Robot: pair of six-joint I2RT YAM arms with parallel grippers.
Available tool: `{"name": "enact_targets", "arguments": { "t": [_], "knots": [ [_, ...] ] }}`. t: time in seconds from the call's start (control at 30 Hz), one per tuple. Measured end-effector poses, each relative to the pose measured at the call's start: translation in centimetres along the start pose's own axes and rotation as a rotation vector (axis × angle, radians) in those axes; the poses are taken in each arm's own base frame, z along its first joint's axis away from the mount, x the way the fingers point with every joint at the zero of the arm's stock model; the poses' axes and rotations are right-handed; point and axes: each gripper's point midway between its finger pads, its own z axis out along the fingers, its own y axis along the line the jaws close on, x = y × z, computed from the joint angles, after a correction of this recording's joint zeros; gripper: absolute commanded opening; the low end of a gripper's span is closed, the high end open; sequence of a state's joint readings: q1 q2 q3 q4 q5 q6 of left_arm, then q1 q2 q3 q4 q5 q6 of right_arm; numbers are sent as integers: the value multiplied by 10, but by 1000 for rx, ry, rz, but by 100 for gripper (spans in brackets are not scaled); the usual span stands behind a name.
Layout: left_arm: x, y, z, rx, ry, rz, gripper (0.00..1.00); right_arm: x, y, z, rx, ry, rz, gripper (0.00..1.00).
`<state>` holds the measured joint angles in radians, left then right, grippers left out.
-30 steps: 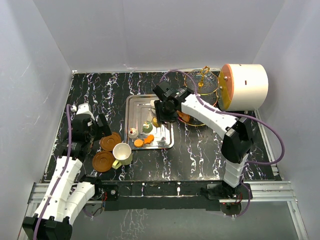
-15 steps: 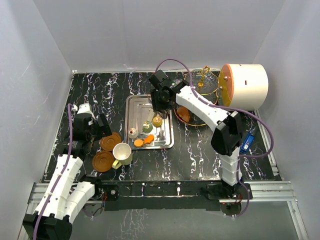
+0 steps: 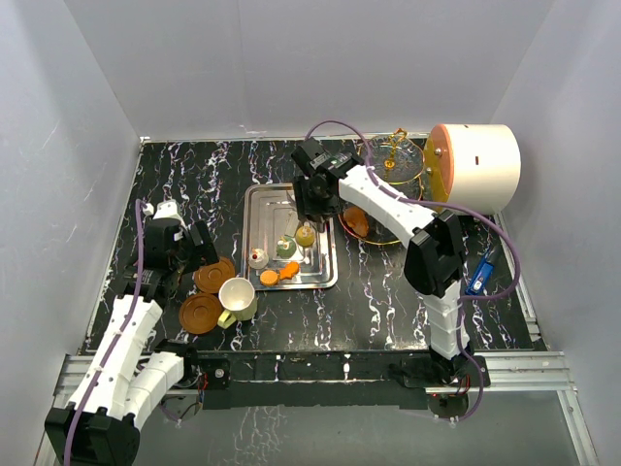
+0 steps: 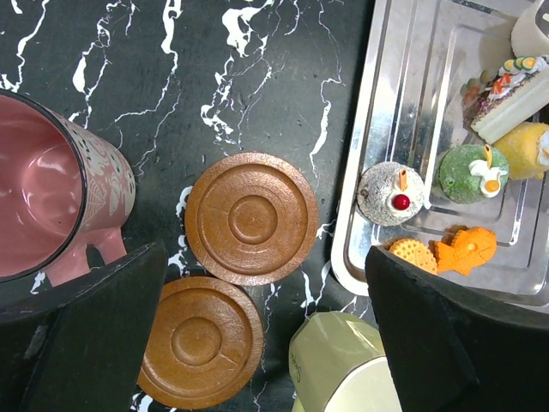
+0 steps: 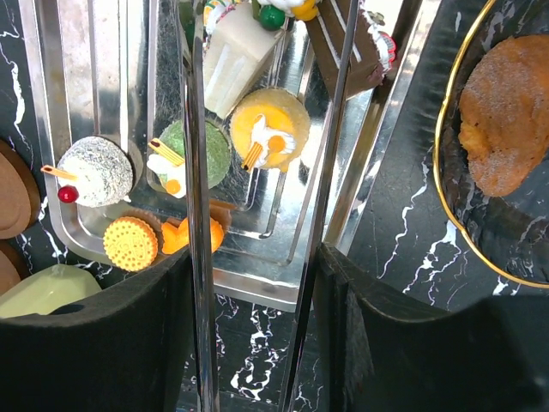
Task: Serve the afternoon tea
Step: Pick up the desert from the tray.
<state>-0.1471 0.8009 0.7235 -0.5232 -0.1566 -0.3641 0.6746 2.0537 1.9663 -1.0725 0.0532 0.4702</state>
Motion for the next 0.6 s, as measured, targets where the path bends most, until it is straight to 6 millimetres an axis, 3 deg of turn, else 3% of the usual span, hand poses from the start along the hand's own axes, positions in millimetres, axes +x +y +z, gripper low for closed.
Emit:
{"name": "enact_targets", "arguments": {
  "t": [0.33,0.5,0.6],
  "knots": [
    [3,-3,1,13,15,8,99,10,-2,20,16,55,-3,50],
    [3,-4,1,14,15,9,99,16,-6,36,44,93,-18,45],
    [3,-4,1,13,15,10,99,12,-5,36,42,84,-25,42]
  ]
}}
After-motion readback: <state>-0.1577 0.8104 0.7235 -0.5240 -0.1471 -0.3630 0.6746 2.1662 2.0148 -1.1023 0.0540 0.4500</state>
